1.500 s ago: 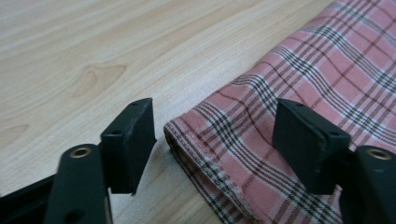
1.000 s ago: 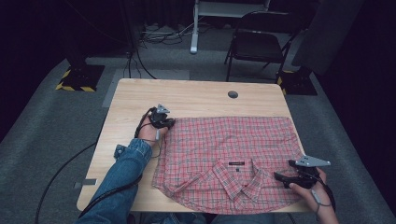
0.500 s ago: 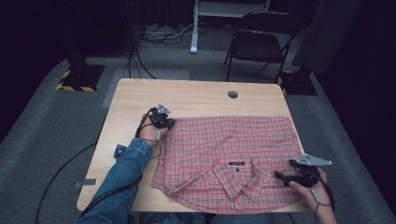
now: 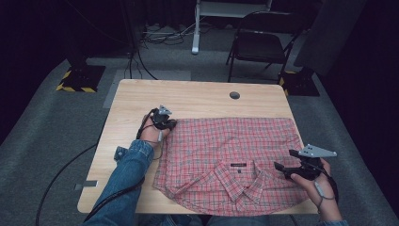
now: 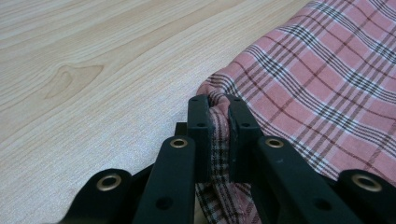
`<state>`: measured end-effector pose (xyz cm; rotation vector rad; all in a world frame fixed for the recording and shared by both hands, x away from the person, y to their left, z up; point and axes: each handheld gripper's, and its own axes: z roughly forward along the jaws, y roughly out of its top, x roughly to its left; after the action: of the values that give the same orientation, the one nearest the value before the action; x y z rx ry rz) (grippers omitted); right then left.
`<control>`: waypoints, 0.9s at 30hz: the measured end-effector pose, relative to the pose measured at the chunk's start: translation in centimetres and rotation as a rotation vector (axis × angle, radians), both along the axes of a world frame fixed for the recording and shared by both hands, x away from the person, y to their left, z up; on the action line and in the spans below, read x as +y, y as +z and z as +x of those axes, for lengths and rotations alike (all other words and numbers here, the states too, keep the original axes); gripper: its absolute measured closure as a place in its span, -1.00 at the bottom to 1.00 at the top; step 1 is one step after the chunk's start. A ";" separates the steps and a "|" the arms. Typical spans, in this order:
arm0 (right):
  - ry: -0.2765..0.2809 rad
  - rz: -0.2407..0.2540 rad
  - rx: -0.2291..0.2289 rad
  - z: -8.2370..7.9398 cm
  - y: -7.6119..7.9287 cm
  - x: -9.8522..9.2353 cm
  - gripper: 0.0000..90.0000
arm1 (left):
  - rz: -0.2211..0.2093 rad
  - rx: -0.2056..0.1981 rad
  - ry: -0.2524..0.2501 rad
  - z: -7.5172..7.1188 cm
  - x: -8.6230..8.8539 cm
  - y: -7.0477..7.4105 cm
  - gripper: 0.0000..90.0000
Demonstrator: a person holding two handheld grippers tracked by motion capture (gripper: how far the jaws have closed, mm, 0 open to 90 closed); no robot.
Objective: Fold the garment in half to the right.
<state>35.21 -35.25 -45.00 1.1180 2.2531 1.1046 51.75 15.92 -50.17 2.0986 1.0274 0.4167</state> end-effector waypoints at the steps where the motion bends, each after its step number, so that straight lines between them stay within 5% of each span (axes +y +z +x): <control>1: 0.008 -0.001 0.000 0.1 0.2 0.2 -0.69 | -0.002 0.002 0.002 0.0 0.0 0.0 0.82; 27: 0.109 -0.009 -0.059 1.1 3.7 8.0 -0.68 | -0.033 0.026 -0.007 0.3 0.4 0.0 0.81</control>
<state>36.28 -27.29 -41.34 0.9561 2.2939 1.1531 52.08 16.29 -50.20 2.0826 1.0348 0.3665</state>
